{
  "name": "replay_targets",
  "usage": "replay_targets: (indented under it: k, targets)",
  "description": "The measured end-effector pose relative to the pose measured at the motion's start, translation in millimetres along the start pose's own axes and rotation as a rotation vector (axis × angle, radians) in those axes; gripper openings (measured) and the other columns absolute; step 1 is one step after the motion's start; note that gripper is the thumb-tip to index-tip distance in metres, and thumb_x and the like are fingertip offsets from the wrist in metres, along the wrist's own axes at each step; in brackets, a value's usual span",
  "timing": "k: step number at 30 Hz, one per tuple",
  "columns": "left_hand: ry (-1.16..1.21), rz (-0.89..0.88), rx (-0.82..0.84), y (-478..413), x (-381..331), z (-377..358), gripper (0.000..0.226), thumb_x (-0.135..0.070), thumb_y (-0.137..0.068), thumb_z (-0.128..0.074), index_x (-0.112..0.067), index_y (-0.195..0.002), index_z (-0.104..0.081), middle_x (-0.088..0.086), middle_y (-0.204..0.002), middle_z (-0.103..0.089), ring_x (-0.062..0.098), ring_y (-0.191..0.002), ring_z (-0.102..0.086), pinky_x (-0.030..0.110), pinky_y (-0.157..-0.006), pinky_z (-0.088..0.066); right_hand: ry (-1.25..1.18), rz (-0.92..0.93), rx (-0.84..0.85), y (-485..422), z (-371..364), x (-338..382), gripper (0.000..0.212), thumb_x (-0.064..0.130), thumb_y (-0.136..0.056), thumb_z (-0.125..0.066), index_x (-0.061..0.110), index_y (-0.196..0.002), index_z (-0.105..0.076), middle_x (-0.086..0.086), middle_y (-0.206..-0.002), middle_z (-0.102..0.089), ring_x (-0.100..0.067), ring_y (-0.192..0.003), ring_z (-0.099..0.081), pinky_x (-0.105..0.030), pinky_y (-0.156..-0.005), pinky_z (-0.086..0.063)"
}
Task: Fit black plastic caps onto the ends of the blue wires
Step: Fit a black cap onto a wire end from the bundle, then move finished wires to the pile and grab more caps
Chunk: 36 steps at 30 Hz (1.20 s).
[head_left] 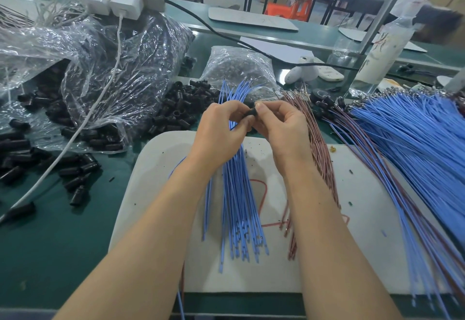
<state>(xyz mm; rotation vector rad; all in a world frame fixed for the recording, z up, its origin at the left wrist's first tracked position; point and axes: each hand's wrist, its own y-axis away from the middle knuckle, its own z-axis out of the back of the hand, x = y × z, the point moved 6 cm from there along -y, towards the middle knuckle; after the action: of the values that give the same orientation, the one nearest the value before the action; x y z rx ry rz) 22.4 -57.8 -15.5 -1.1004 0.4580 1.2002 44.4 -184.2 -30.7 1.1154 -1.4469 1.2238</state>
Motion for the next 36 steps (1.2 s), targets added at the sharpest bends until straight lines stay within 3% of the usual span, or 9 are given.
replay_targets:
  k: [7,11,15,18,22,26,30,33,36]
  targets:
    - [0.024,0.053,-0.014,-1,1,1,0.011,-0.017,-0.089,-0.062,-0.012,-0.095,-0.069,-0.004,-0.087,-0.072,-0.002,-0.081,-0.063,0.003,-0.074,-0.041,-0.035,-0.06,0.034,0,-7,-3,0.012,0.015,-0.096,-0.054,0.01,-0.097,-0.065,-0.004,-0.083,-0.067,-0.012,-0.073,-0.066,-0.025,-0.071,-0.055]
    - [0.13,0.021,-0.193,-5,-19,24,0.009,-0.019,-0.091,-0.062,-0.017,-0.098,-0.067,-0.005,-0.09,-0.071,0.008,-0.087,-0.067,0.033,-0.087,-0.053,-0.231,-0.357,0.422,19,-37,1,0.043,0.036,-0.102,-0.037,0.004,-0.12,-0.057,-0.012,-0.097,-0.067,-0.025,-0.09,-0.066,-0.035,-0.082,-0.056]
    - [0.39,0.01,-0.395,-19,-52,61,0.006,-0.022,-0.093,-0.059,-0.017,-0.093,-0.063,-0.009,-0.081,-0.071,0.002,-0.077,-0.067,0.027,-0.081,-0.053,-0.23,-0.335,0.595,43,-36,34,0.036,0.025,-0.103,-0.032,0.005,-0.096,-0.062,-0.002,-0.062,-0.054,-0.018,-0.061,-0.062,-0.027,-0.063,-0.055]
    - [0.662,0.115,-0.454,-45,-68,68,0.01,-0.026,-0.093,-0.059,-0.017,-0.097,-0.062,-0.012,-0.077,-0.071,0.001,-0.072,-0.065,0.023,-0.082,-0.051,-0.108,-0.219,0.476,50,5,64,0.029,0.018,-0.103,-0.036,0.007,-0.092,-0.06,0.004,-0.054,-0.04,-0.009,-0.044,-0.044,-0.017,-0.042,-0.037]
    - [0.975,0.199,-0.318,-67,-97,18,0.003,-0.02,-0.094,-0.057,-0.018,-0.092,-0.058,-0.005,-0.081,-0.07,0.001,-0.07,-0.062,0.016,-0.069,-0.045,0.207,-0.077,0.121,58,87,98,0.018,0.015,-0.1,-0.046,0.019,-0.088,-0.059,0.007,-0.049,-0.05,-0.005,-0.034,-0.032,-0.014,-0.035,-0.026]
    - [0.867,0.41,0.105,-61,-111,-90,0.018,-0.008,-0.095,-0.052,-0.016,-0.079,-0.053,-0.001,-0.074,-0.062,0.013,-0.077,-0.059,0.027,-0.075,-0.048,0.796,-0.05,-0.364,45,175,86,0.01,0.022,-0.094,-0.052,0.02,-0.085,-0.057,0.006,-0.06,-0.066,-0.017,-0.058,-0.06,-0.031,-0.061,-0.046]
    - [0.665,0.548,0.5,-22,-100,-185,0.026,-0.007,-0.096,-0.047,-0.015,-0.071,-0.048,0.004,-0.076,-0.052,0.019,-0.074,-0.052,0.027,-0.071,-0.044,1.109,-0.267,-0.495,38,220,31,0.022,0.016,-0.093,-0.053,0.001,-0.104,-0.065,-0.021,-0.109,-0.067,-0.035,-0.106,-0.059,-0.038,-0.087,-0.043]
    - [0.683,0.598,0.512,-4,-81,-206,0.024,-0.009,-0.096,-0.047,-0.015,-0.074,-0.053,0.005,-0.075,-0.055,0.019,-0.078,-0.054,0.028,-0.071,-0.042,1.176,-0.306,-0.533,39,223,15,0.024,0.016,-0.092,-0.053,0.004,-0.111,-0.063,-0.021,-0.116,-0.063,-0.036,-0.112,-0.055,-0.037,-0.091,-0.04]
    - [0.751,0.631,0.364,-13,-64,-192,0.019,-0.01,-0.095,-0.049,-0.015,-0.079,-0.057,0.002,-0.077,-0.06,0.019,-0.083,-0.057,0.032,-0.08,-0.045,1.041,-0.025,-0.645,45,201,46,0.016,0.017,-0.089,-0.056,0.014,-0.103,-0.063,-0.006,-0.104,-0.066,-0.025,-0.102,-0.059,-0.03,-0.082,-0.039]
